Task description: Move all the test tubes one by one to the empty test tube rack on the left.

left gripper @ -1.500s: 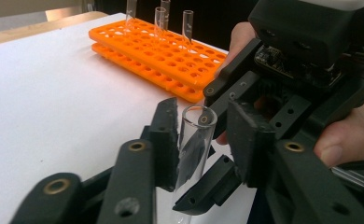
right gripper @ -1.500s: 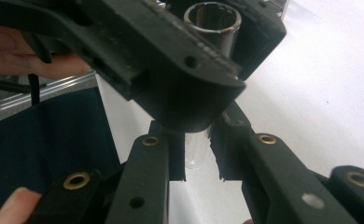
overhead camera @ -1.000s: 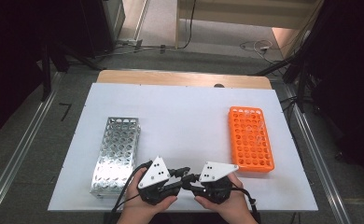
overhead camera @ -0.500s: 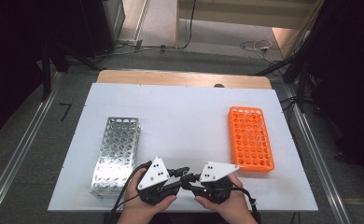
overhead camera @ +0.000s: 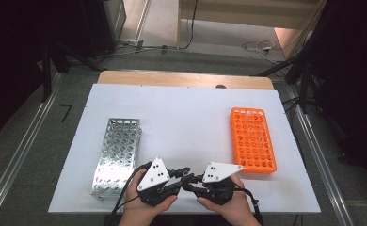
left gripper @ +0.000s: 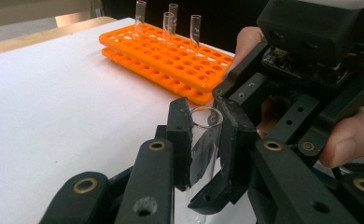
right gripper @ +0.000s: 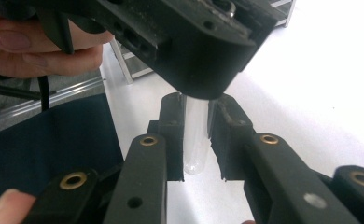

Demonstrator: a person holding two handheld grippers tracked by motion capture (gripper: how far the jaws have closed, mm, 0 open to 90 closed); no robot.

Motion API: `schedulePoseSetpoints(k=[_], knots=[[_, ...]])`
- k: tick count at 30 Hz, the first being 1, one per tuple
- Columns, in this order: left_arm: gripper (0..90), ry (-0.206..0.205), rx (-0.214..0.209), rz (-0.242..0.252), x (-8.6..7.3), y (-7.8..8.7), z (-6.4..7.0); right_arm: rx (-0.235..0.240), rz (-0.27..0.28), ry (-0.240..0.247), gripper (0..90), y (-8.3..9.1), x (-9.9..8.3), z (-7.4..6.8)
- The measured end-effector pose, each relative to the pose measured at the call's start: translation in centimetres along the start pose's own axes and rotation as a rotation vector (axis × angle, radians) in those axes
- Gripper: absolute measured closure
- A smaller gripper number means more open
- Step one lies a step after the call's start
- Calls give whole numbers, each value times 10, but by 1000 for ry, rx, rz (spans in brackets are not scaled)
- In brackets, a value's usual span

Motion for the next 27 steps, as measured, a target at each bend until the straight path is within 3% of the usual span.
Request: schedulePoseSetpoints(k=[13, 17, 23, 26, 27], knots=[[748, 20, 27, 13, 2, 6, -8, -8, 26, -27, 566, 7, 1, 6], [749, 27, 36, 22, 5, 9, -11, -33, 43, -43, 430, 14, 0, 13], [749, 39, 55, 40, 8, 17, -18, -65, 72, -72, 303, 26, -2, 25], [749, 45, 64, 49, 11, 20, -21, -87, 89, -92, 180, 35, -4, 34], [749, 46, 64, 49, 12, 21, -22, -87, 89, -92, 180, 35, -4, 34]])
Point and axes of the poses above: each handheld gripper's, and its own axes: y roughly backward along the jaws, x roughly out of its top, z roughly to its right, the point moved 10 cm from there along -y, roughly forward along the jaws, and after that the axes turned 8 degrees about -z, right-handed, at the moved point
